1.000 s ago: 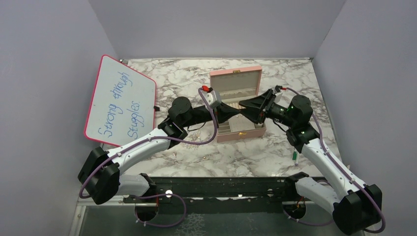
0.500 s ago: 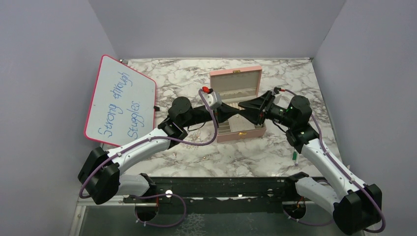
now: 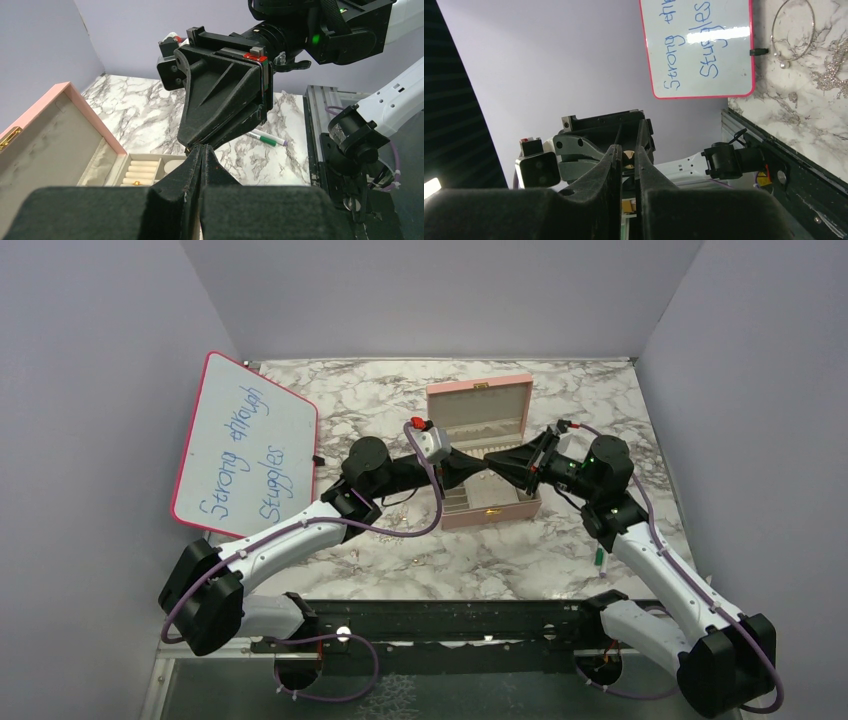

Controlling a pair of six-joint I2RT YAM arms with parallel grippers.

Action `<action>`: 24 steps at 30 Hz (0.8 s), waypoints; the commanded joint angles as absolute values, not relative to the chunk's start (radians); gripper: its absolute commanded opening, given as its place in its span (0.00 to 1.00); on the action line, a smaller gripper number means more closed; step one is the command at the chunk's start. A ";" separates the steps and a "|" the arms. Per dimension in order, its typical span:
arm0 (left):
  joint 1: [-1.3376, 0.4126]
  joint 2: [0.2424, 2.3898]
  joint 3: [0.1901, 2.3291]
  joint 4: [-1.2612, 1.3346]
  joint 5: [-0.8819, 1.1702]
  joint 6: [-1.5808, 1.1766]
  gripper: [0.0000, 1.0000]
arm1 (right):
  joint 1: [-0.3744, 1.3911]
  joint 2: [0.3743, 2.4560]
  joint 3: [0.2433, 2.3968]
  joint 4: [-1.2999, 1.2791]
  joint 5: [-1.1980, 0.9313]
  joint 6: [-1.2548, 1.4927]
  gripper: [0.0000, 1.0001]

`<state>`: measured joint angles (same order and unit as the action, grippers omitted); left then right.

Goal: Organize the mixed jewelry
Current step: Pick up the jewelry from the center of the board.

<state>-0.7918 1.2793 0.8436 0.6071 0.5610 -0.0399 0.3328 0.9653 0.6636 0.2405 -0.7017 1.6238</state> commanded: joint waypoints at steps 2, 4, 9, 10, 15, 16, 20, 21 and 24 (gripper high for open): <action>-0.788 1.275 0.858 0.634 0.555 -0.026 0.00 | 0.339 0.937 0.679 0.236 -0.675 1.561 0.10; -0.788 1.273 0.857 0.633 0.546 -0.031 0.00 | 0.339 0.934 0.692 0.212 -0.658 1.527 0.07; -0.788 1.260 0.849 0.633 0.490 -0.077 0.36 | 0.339 0.932 0.698 0.168 -0.615 1.449 0.05; -0.788 1.252 0.844 0.633 0.467 -0.093 0.47 | 0.340 0.931 0.700 0.158 -0.603 1.429 0.05; -0.788 1.189 0.802 0.633 0.375 -0.180 0.74 | 0.340 0.933 0.713 0.066 -0.527 1.272 0.05; -0.788 1.173 0.787 0.633 0.360 -0.204 0.76 | 0.340 0.944 0.722 0.040 -0.518 1.225 0.05; -0.788 1.091 0.706 0.611 0.262 -0.320 0.83 | 0.340 0.970 0.731 -0.081 -0.452 1.051 0.05; -0.787 1.065 0.676 0.591 0.211 -0.345 0.85 | 0.340 0.979 0.726 -0.090 -0.438 1.003 0.05; -0.787 0.991 0.614 0.543 0.108 -0.403 0.91 | 0.341 1.024 0.735 -0.120 -0.407 0.850 0.05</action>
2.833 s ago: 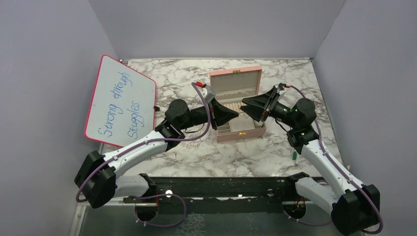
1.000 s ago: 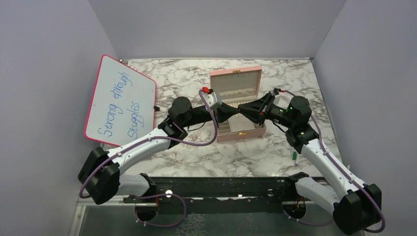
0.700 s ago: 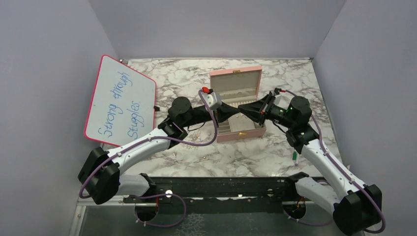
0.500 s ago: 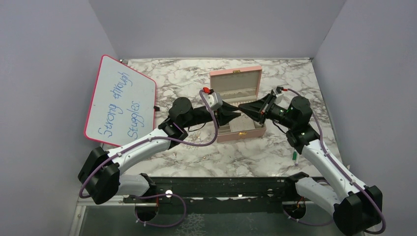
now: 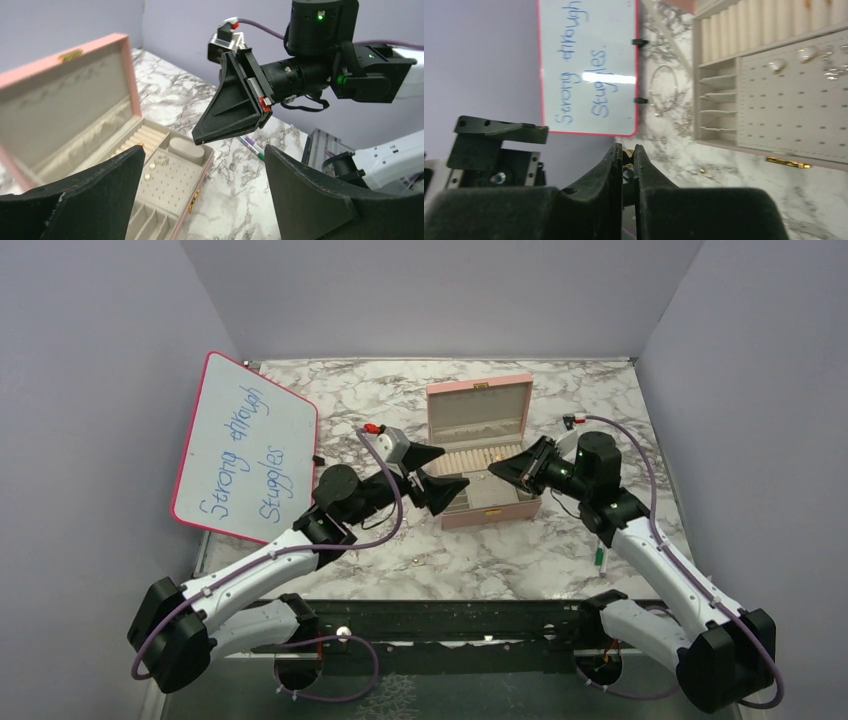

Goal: Organize the mixed jewelry
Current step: Pick up the jewelry from the center of the board, then place the jewelry in the jewelry box.

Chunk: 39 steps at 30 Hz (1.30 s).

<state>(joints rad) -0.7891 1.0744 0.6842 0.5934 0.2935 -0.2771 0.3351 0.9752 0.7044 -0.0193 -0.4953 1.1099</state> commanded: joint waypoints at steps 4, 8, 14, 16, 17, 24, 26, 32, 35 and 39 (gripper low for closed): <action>-0.787 0.925 0.558 0.490 0.047 -0.434 0.99 | 0.369 1.079 0.732 -0.089 -0.361 0.687 0.05; -0.787 0.926 0.537 0.461 0.039 -0.439 0.99 | 0.415 1.132 0.730 -0.043 -0.278 0.580 0.05; -0.787 0.979 0.478 0.460 0.007 -0.532 0.99 | 0.461 1.191 0.712 0.051 -0.148 0.476 0.05; -0.787 1.010 0.465 0.461 0.007 -0.575 0.99 | 0.469 1.218 0.707 0.079 -0.128 0.449 0.05; -0.786 1.030 0.459 0.462 0.007 -0.591 0.99 | 0.474 1.229 0.705 0.092 -0.116 0.434 0.05; -0.787 1.174 0.457 0.462 0.007 -0.668 0.97 | 0.485 1.281 0.714 0.141 -0.067 0.370 0.05; -0.786 1.199 0.453 0.462 0.007 -0.674 0.96 | 0.488 1.295 0.713 0.142 -0.061 0.365 0.05; -0.786 1.233 0.440 0.465 -0.055 -0.675 0.96 | 0.492 1.318 0.728 0.125 -0.058 0.364 0.05; -0.786 1.239 0.433 0.465 -0.076 -0.682 0.96 | 0.495 1.321 0.727 0.125 -0.071 0.363 0.05; -0.787 1.244 0.430 0.465 -0.083 -0.687 0.96 | 0.497 1.328 0.719 0.115 -0.049 0.364 0.05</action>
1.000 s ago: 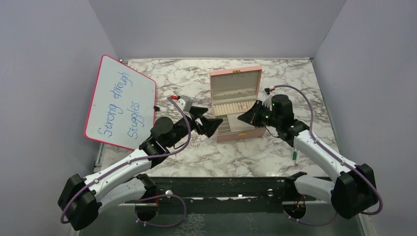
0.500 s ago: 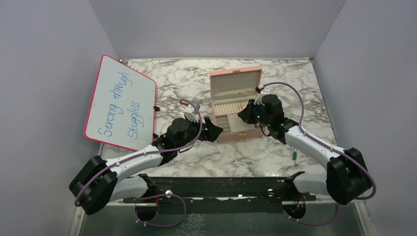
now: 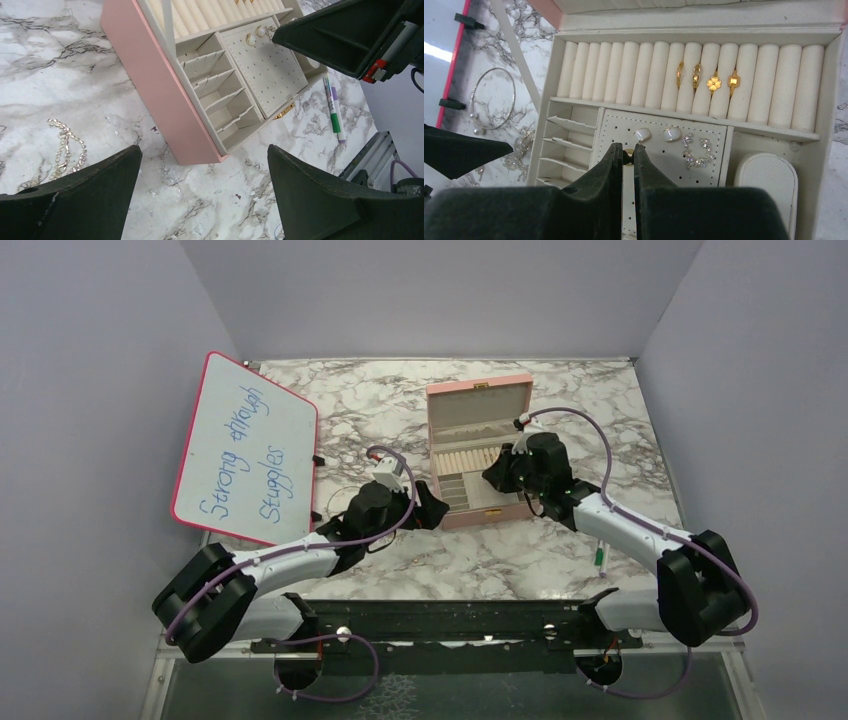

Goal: Organize the mixed jewelry
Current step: Place the jewelry in the jewelry box.

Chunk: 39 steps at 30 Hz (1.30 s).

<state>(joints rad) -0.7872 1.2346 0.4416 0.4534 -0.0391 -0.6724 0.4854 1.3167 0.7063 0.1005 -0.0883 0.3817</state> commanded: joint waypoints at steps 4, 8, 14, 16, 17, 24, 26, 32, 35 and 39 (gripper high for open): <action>-0.787 1.245 0.431 0.466 -0.086 -0.687 0.96 | 0.500 1.335 0.718 0.115 -0.047 0.363 0.05; -0.787 1.252 0.432 0.466 -0.084 -0.689 0.96 | 0.505 1.347 0.721 0.108 -0.042 0.360 0.05; -0.787 1.247 0.431 0.466 -0.086 -0.692 0.96 | 0.508 1.345 0.718 0.096 -0.032 0.357 0.05; -0.787 1.245 0.428 0.466 -0.086 -0.694 0.96 | 0.508 1.339 0.718 0.087 -0.026 0.357 0.05; -0.786 1.245 0.428 0.466 -0.086 -0.695 0.96 | 0.508 1.335 0.718 0.080 -0.021 0.358 0.05; -0.786 1.229 0.421 0.465 -0.089 -0.696 0.96 | 0.509 1.326 0.715 0.073 -0.027 0.361 0.05; -0.786 1.226 0.422 0.465 -0.090 -0.696 0.96 | 0.509 1.331 0.715 0.076 -0.036 0.363 0.05; -0.787 1.223 0.425 0.465 -0.086 -0.688 0.96 | 0.509 1.341 0.716 0.074 -0.042 0.367 0.05; -0.787 1.223 0.425 0.465 -0.087 -0.687 0.96 | 0.509 1.339 0.715 0.064 -0.035 0.367 0.05; -0.787 1.224 0.425 0.465 -0.089 -0.690 0.96 | 0.509 1.338 0.715 0.056 -0.033 0.365 0.05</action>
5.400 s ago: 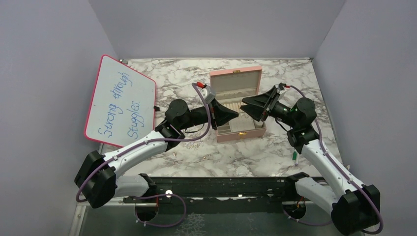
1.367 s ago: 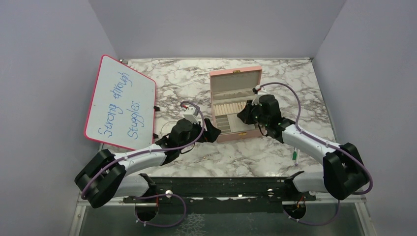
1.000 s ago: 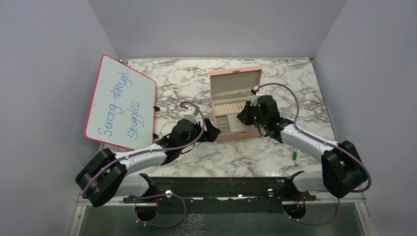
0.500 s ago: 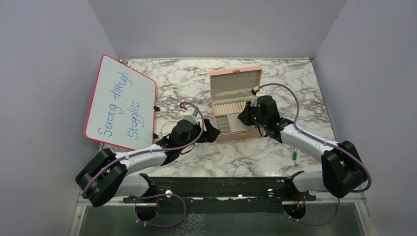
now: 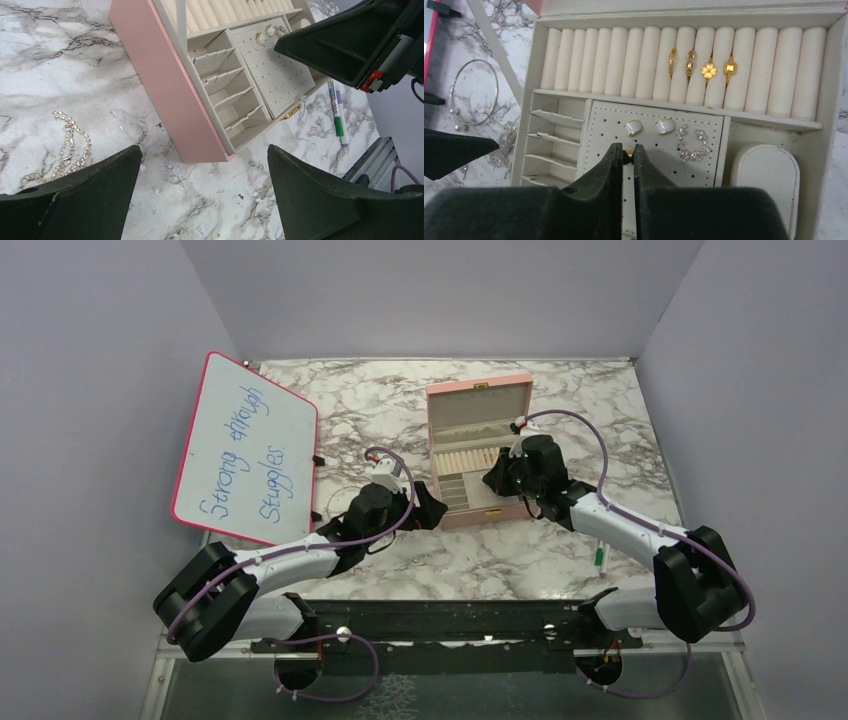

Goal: Organize the mixed jewelry
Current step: Place the jewelry in the jewelry box.

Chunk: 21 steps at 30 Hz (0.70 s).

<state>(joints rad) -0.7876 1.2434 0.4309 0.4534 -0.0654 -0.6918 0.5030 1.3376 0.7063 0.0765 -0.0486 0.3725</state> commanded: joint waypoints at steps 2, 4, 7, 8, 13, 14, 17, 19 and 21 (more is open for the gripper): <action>-0.787 1.223 0.425 0.465 -0.089 -0.690 0.96 | 0.511 1.340 0.715 0.054 -0.037 0.364 0.05; -0.787 1.223 0.425 0.465 -0.088 -0.689 0.96 | 0.511 1.342 0.716 0.054 -0.040 0.363 0.05; -0.786 1.223 0.425 0.465 -0.087 -0.687 0.96 | 0.511 1.347 0.716 0.055 -0.043 0.362 0.05; -0.786 1.223 0.425 0.465 -0.087 -0.687 0.96 | 0.511 1.349 0.717 0.054 -0.043 0.362 0.05; -0.786 1.224 0.426 0.465 -0.089 -0.687 0.96 | 0.516 1.363 0.717 0.060 -0.043 0.363 0.05; -0.787 1.225 0.426 0.465 -0.089 -0.687 0.96 | 0.517 1.364 0.717 0.064 -0.043 0.365 0.05; -0.787 1.223 0.426 0.465 -0.089 -0.687 0.96 | 0.518 1.367 0.716 0.076 -0.040 0.368 0.06; -0.787 1.222 0.426 0.465 -0.089 -0.687 0.96 | 0.519 1.371 0.715 0.081 -0.041 0.367 0.07; -0.786 1.218 0.426 0.465 -0.089 -0.687 0.96 | 0.521 1.375 0.716 0.079 -0.043 0.363 0.10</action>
